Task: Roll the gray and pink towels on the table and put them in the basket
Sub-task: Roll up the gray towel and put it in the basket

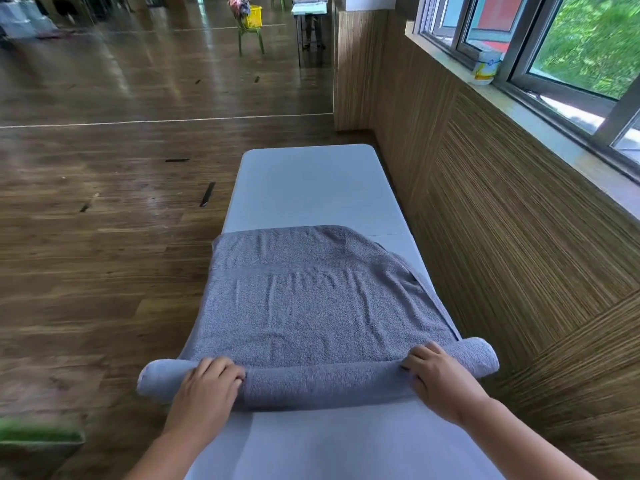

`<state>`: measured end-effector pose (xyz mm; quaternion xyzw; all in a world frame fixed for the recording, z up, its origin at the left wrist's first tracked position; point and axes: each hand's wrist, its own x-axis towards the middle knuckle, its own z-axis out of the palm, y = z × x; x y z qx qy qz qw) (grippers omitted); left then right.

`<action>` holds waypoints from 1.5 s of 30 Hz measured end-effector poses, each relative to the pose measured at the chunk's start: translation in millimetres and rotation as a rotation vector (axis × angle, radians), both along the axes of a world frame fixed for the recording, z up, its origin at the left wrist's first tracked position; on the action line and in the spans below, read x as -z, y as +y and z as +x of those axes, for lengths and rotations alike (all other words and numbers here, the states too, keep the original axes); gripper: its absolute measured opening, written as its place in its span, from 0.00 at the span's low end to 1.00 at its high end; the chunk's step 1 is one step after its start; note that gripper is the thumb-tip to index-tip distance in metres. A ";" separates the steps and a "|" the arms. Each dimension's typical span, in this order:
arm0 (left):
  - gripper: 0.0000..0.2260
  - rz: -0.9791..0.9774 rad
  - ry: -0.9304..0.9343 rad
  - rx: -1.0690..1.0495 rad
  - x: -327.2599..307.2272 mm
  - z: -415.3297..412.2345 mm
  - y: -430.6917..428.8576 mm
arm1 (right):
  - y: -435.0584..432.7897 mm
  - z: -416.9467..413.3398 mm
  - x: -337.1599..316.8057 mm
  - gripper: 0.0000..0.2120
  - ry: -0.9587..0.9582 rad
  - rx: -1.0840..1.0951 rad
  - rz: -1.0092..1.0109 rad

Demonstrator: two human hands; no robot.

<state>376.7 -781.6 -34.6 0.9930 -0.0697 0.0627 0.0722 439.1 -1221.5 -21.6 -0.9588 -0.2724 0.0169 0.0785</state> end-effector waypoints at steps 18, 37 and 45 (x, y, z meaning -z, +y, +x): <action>0.10 0.046 0.028 -0.048 -2.5 -0.5 -1.2 | 5.7 6.2 1.9 0.07 0.102 0.229 0.049; 0.13 0.031 0.161 0.051 1.1 -12.2 4.7 | -1.5 2.4 8.0 0.18 0.122 0.088 -0.080; 0.30 -0.026 0.286 0.077 5.9 -32.4 0.8 | -7.3 -28.0 28.4 0.17 0.075 0.135 -0.026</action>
